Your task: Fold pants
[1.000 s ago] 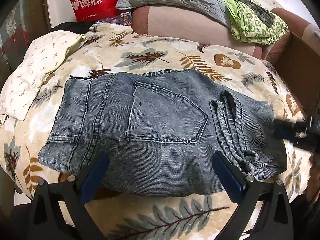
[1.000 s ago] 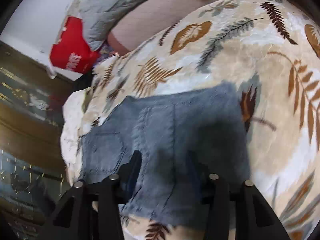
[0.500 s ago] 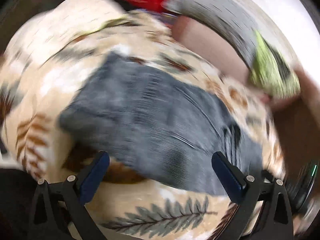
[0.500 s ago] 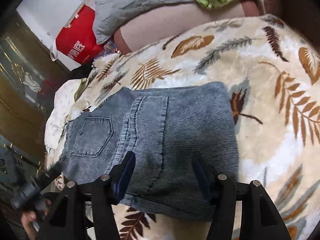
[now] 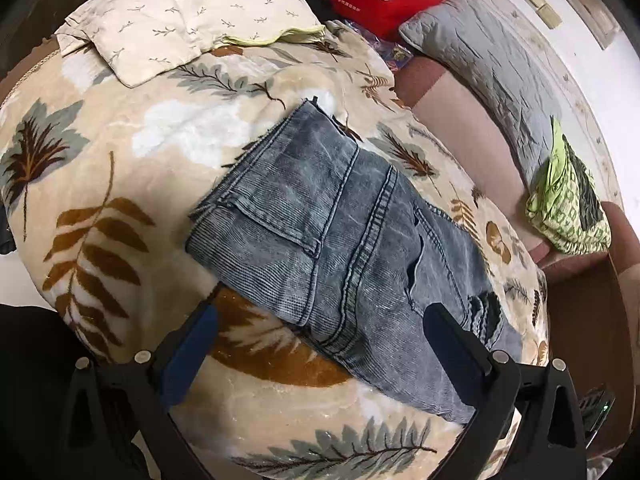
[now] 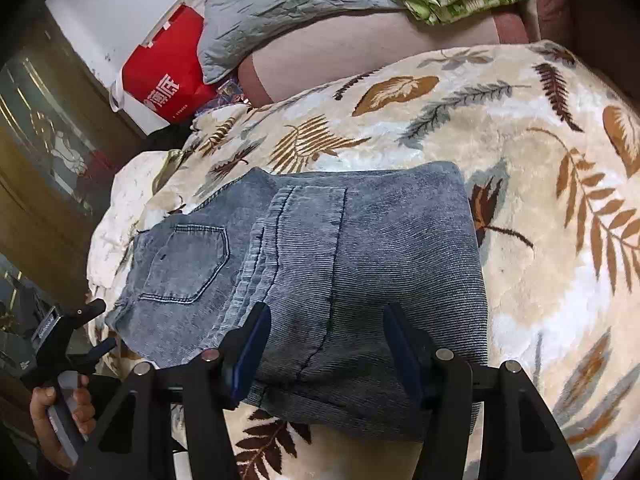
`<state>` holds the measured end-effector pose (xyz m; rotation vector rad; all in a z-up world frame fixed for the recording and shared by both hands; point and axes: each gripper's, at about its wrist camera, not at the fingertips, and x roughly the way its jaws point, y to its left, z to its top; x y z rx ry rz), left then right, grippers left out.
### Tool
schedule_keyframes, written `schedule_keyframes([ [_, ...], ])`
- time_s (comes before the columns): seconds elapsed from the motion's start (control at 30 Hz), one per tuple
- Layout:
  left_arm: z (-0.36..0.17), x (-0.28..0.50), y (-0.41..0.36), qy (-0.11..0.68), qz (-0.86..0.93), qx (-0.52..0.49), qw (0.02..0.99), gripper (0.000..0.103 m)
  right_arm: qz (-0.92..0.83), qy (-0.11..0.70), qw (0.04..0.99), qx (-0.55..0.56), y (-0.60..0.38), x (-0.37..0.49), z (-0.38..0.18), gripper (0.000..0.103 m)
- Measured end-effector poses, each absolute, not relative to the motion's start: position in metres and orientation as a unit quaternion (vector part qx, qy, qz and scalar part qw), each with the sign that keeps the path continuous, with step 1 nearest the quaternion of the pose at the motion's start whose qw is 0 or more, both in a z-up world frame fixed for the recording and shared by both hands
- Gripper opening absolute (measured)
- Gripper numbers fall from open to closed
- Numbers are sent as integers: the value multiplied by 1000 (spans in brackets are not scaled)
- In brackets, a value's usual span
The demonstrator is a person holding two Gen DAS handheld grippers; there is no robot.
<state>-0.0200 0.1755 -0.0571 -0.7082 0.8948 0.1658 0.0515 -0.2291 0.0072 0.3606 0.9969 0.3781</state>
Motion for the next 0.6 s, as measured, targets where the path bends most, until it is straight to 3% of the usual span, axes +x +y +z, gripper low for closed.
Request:
schedule_keyframes([
  [0.17,-53,-20,174,418,89,-314,848,102,185,484,845,136,-214,60,17,62],
  [0.43,-13,9,136,380,103,-127,911,102,257,505,816,108,-156,166,61,62],
  [0.6,-35,43,142,430,121,-80,891,102,253,557,789,57,-103,233,37,61],
])
